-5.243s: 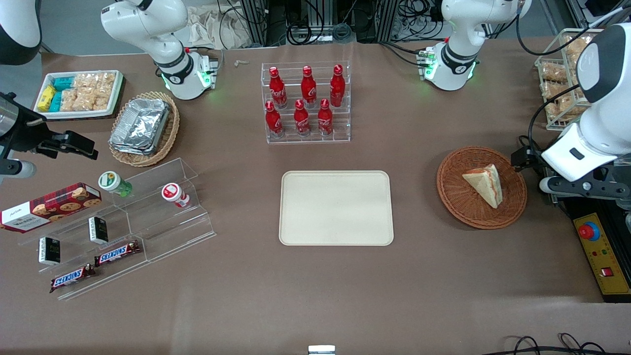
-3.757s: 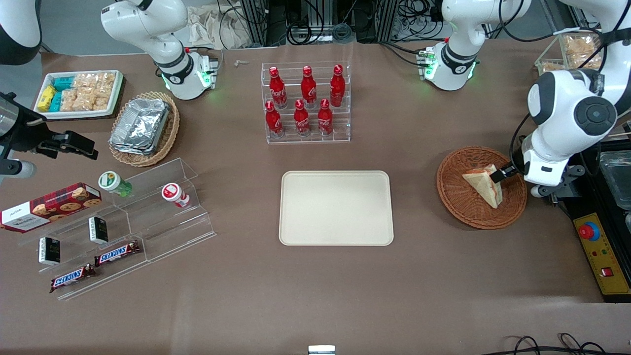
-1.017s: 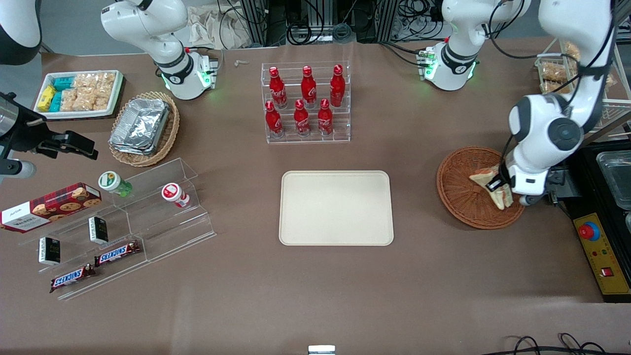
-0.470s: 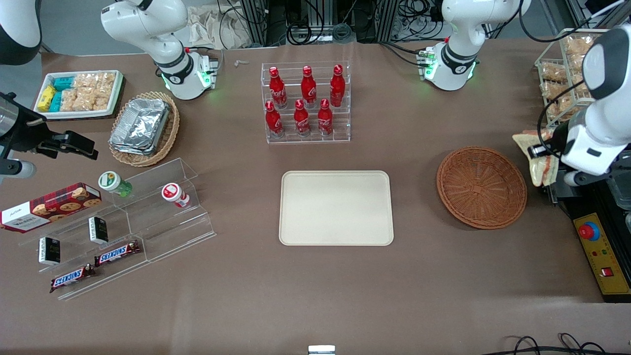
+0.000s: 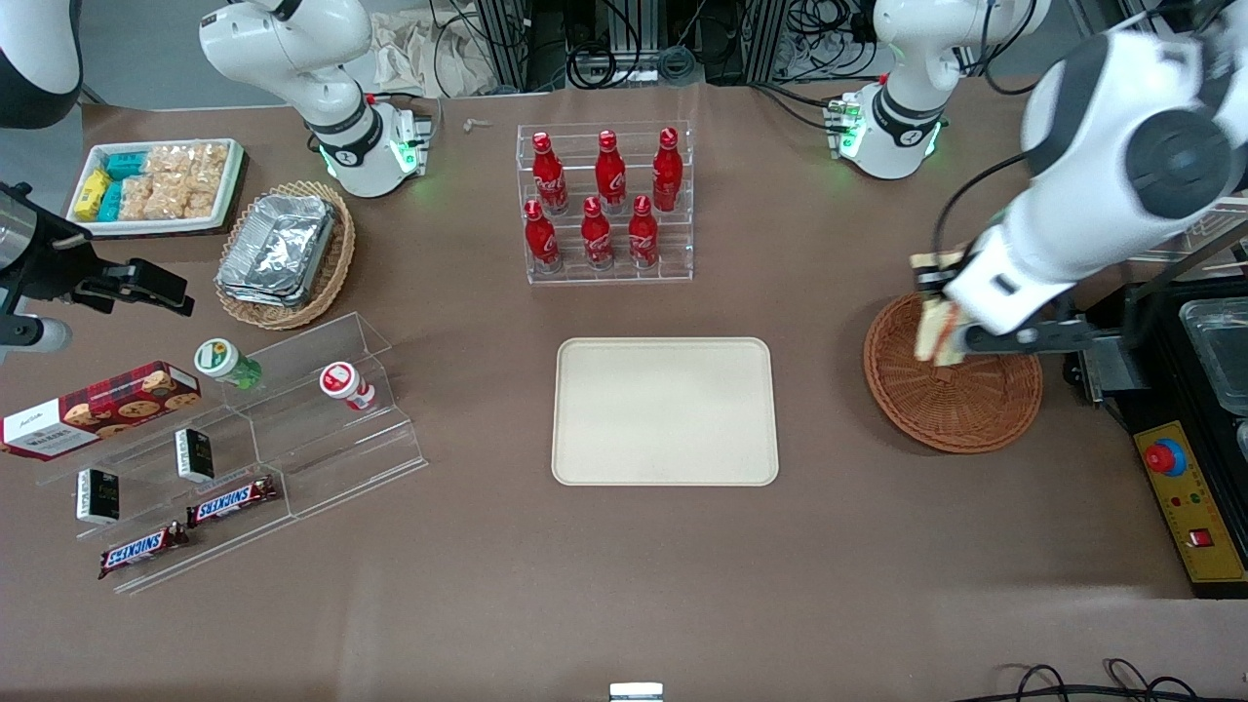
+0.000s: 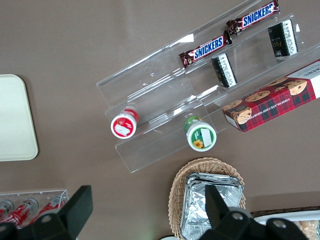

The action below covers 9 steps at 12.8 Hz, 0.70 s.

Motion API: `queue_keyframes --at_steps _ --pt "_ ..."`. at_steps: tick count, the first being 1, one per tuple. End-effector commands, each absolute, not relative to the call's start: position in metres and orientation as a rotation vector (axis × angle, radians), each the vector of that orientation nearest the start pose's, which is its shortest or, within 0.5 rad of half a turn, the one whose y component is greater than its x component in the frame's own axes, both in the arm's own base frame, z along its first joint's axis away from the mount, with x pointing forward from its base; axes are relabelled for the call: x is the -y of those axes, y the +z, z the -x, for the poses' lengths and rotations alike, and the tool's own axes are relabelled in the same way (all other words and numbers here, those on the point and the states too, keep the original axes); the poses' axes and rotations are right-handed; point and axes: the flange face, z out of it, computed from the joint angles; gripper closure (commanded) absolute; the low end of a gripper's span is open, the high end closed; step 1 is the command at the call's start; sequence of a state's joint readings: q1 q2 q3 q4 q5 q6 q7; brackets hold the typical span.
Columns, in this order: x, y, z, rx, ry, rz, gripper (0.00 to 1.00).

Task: Place sandwich from basket to tray
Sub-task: 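Carry the sandwich over the cream tray and lower it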

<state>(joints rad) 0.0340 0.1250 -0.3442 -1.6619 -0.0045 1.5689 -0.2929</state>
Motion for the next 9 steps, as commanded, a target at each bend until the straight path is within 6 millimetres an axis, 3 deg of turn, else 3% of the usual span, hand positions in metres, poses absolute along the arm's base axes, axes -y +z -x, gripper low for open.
queue_keyframes --at_steps 1,7,9 --pt "0.212 0.473 -0.563 0.027 0.367 3.137 1.0" --pt "0.269 0.373 -0.545 0.026 0.291 3.175 1.0" --pt "0.281 0.335 -0.55 0.039 0.255 3.184 1.0"
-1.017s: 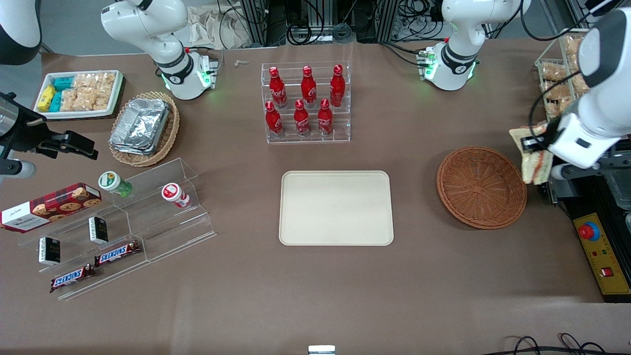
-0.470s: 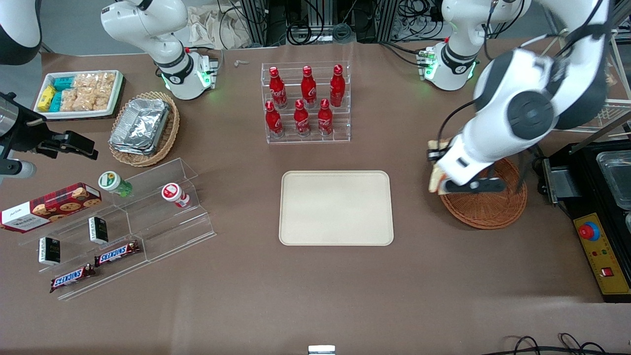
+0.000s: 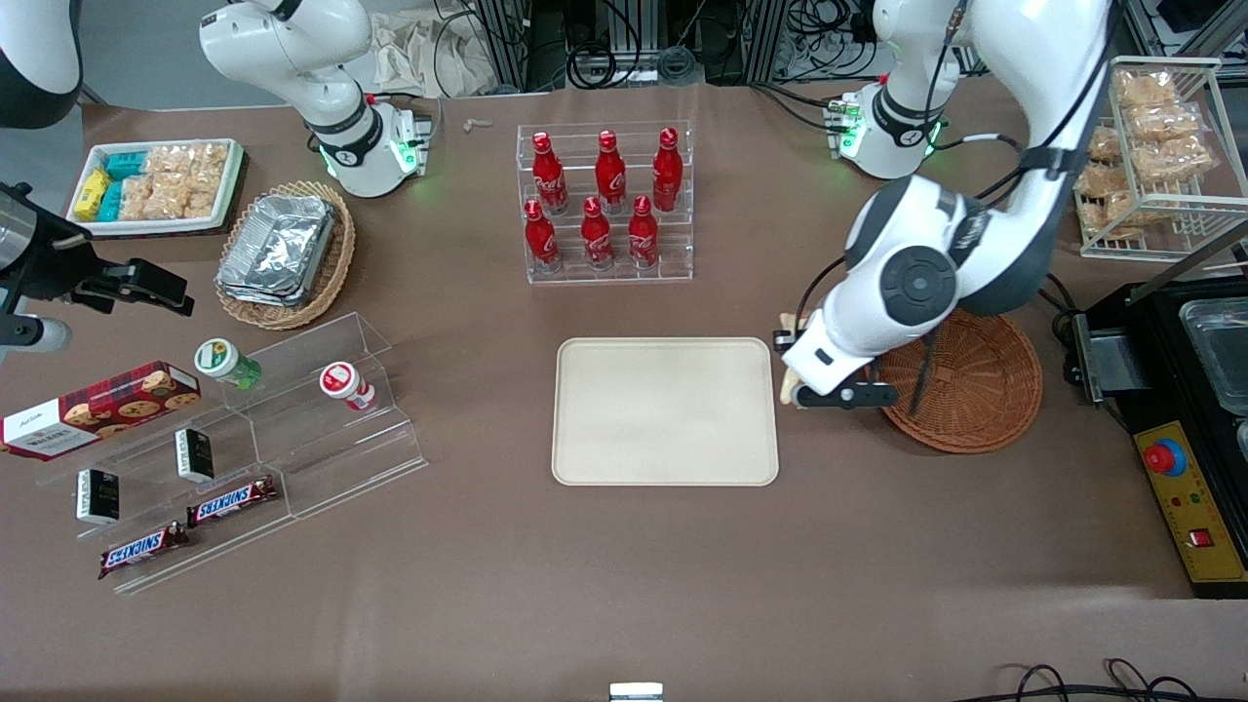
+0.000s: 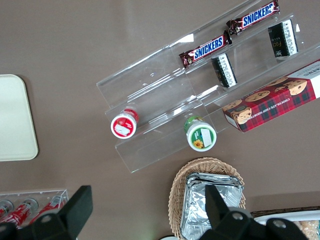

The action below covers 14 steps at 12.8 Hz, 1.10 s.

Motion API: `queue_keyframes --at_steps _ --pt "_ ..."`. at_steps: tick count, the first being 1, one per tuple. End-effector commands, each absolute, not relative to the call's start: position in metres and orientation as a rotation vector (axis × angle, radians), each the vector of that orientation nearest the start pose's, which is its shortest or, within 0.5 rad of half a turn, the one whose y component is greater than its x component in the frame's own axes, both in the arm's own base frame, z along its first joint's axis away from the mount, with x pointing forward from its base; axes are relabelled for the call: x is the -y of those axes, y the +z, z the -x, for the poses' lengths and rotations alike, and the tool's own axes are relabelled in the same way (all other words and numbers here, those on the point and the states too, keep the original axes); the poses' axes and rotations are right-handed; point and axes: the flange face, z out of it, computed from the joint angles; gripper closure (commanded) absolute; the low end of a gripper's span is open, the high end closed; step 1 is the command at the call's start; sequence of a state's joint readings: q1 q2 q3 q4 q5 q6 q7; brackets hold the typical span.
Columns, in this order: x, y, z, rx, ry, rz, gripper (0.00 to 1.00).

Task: Place sandwich from basket to tray
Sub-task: 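Carry the sandwich over the cream tray and lower it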

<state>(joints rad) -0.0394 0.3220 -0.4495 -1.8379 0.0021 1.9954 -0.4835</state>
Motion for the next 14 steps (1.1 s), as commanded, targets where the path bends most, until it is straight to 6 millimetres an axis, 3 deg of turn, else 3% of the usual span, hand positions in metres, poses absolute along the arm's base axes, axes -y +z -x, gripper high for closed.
queue_keyframes --at_steps 1,3,5,10,13,14 --pt "0.284 0.317 -0.554 0.08 0.234 3.168 1.0" --pt "0.324 0.283 -0.543 0.108 0.148 3.137 1.0" --pt "0.327 0.257 -0.551 0.11 0.102 3.108 1.0" --pt "0.336 0.227 -0.568 0.096 0.106 3.108 1.0" --pt "0.347 0.22 -0.561 0.067 0.122 3.106 0.8" --pt "0.349 0.217 -0.559 0.063 0.129 3.104 0.65"
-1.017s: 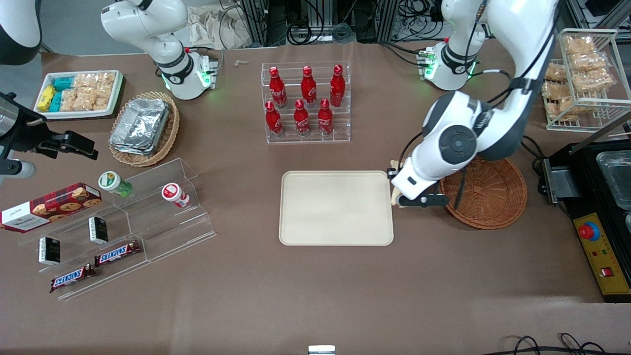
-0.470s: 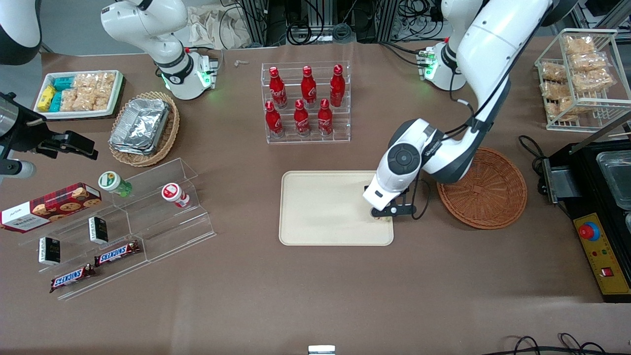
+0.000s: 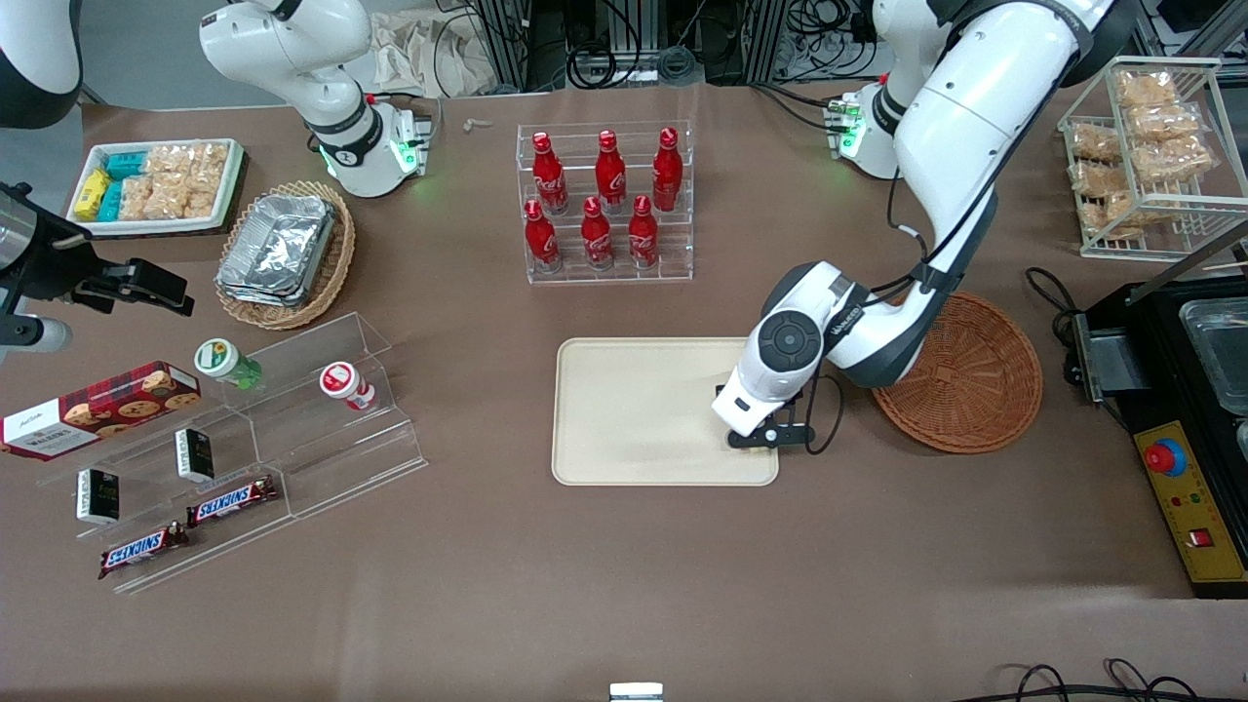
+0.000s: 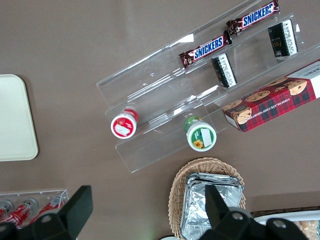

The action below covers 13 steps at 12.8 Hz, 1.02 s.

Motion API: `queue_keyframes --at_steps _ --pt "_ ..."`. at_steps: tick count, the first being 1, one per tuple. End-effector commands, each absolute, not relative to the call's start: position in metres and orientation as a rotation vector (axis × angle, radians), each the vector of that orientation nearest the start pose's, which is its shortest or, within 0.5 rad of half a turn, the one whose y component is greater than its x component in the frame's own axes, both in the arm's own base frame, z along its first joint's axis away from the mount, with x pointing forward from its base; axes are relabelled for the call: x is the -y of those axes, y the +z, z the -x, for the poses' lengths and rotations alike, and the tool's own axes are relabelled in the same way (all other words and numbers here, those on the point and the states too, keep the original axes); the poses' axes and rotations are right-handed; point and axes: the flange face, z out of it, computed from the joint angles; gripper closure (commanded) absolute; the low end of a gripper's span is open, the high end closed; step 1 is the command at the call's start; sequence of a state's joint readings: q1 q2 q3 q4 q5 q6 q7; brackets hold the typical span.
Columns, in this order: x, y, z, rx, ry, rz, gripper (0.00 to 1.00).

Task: Place sandwich from basket to tray
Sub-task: 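Carry the sandwich over the cream tray and lower it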

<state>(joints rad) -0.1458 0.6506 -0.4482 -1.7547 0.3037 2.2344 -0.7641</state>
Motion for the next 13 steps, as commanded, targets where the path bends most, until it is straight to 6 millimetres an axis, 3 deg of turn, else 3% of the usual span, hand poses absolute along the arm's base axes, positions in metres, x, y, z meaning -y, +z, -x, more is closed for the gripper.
queue_keyframes --at_steps 1,2,10,11,13 --pt "0.352 0.216 -0.561 0.059 0.126 3.108 0.46" --pt "0.357 0.209 -0.561 0.038 0.125 3.104 0.0" --pt "0.355 0.213 -0.566 0.056 0.078 3.078 0.0" --pt "0.354 0.218 -0.567 0.059 0.07 3.075 0.0" --pt "0.35 0.255 -0.572 0.052 0.026 3.058 0.0"
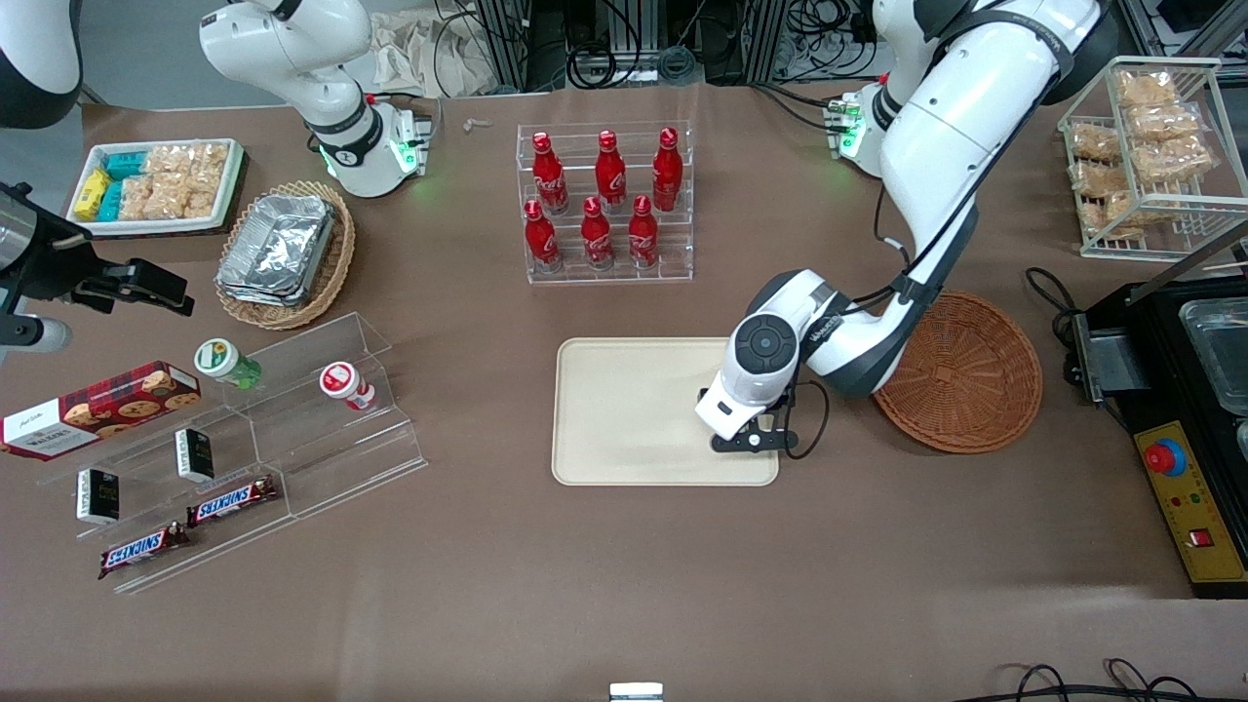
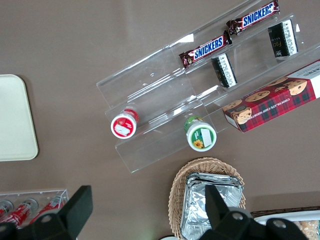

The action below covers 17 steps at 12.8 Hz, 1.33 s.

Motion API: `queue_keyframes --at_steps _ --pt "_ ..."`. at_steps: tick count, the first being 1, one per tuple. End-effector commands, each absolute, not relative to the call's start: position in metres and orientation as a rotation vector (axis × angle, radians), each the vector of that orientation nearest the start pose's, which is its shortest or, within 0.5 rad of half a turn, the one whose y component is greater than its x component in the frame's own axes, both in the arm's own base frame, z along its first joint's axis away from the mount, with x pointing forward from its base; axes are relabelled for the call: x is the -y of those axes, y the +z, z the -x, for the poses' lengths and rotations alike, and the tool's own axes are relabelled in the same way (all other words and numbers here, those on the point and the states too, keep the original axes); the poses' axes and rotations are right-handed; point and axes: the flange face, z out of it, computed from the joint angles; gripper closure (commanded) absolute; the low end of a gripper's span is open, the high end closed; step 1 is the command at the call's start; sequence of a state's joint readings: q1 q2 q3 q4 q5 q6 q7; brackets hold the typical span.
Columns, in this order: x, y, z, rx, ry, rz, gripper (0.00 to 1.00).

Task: Place sandwich from basket to tray
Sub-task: 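Open the left gripper to release the sandwich and withdraw upward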

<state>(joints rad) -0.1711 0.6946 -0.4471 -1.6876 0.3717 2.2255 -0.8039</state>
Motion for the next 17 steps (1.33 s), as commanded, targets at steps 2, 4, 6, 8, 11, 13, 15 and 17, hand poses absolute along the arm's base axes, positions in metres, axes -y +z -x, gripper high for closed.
queue_keyframes --at_steps 2,4,6,8,11,13,15,17 --pt "0.334 0.294 -0.574 0.042 0.075 2.987 0.0" --pt "0.303 0.34 -0.586 0.072 0.084 3.024 0.0" --pt "0.287 0.392 -0.584 0.064 0.068 3.064 0.0" --pt "0.249 0.432 -0.588 0.082 0.049 3.068 0.0" --pt "0.172 0.49 -0.582 0.01 0.087 3.114 0.0" --pt "0.12 0.51 -0.565 -0.052 0.07 3.113 0.0" --pt "0.068 0.52 -0.55 -0.188 0.072 3.128 0.0" --pt "0.025 0.528 -0.543 -0.274 0.068 3.133 0.0"
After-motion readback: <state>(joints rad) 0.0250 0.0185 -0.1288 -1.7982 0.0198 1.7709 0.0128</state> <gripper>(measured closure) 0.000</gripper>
